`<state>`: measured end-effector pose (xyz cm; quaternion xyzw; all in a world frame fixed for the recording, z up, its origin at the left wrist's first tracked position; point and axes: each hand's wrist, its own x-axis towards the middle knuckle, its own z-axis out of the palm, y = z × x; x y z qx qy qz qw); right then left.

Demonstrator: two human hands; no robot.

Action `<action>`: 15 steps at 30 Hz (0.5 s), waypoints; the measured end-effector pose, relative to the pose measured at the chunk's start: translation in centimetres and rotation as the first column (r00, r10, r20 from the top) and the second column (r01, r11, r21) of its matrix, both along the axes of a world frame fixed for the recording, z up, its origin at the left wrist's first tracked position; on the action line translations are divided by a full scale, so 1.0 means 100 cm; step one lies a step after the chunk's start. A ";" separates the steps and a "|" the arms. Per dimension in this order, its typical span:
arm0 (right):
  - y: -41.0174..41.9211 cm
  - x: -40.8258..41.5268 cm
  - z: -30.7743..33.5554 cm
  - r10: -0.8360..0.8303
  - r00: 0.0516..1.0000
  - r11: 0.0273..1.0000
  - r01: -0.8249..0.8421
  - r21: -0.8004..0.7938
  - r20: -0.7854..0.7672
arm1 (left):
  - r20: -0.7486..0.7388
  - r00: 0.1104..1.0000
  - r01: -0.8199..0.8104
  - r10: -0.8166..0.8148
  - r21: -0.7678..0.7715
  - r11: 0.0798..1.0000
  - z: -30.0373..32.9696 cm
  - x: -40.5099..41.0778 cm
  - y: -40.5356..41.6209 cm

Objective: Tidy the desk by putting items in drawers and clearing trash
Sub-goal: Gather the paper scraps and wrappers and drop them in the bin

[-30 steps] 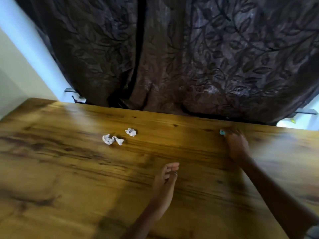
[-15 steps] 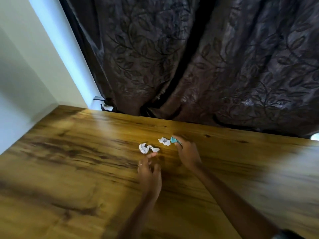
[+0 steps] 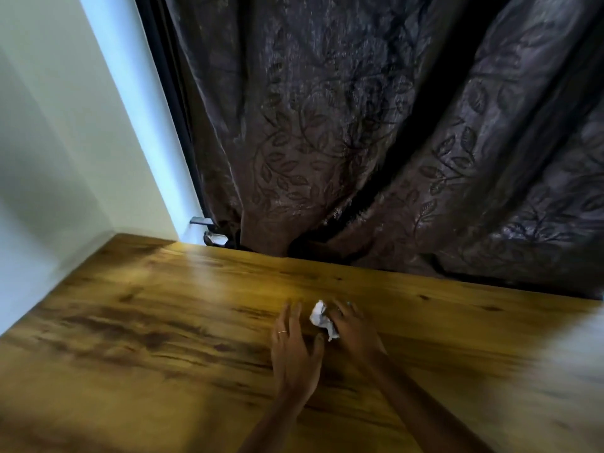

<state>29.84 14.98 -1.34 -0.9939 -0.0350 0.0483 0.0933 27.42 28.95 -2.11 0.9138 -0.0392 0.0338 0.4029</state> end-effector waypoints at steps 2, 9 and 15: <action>-0.004 -0.010 0.005 -0.028 1.000 0.999 0.028 -0.017 0.009 | 0.031 0.994 0.099 -0.101 0.049 0.994 -0.004 0.009 -0.003; -0.021 -0.051 0.006 -0.121 0.991 0.992 0.122 -0.018 0.054 | 0.105 0.943 0.293 -0.316 0.190 0.937 -0.016 0.025 -0.022; -0.031 -0.078 0.006 -0.171 0.985 0.985 0.171 0.037 -0.003 | 0.181 0.959 0.216 -0.219 0.035 0.976 -0.018 0.028 -0.028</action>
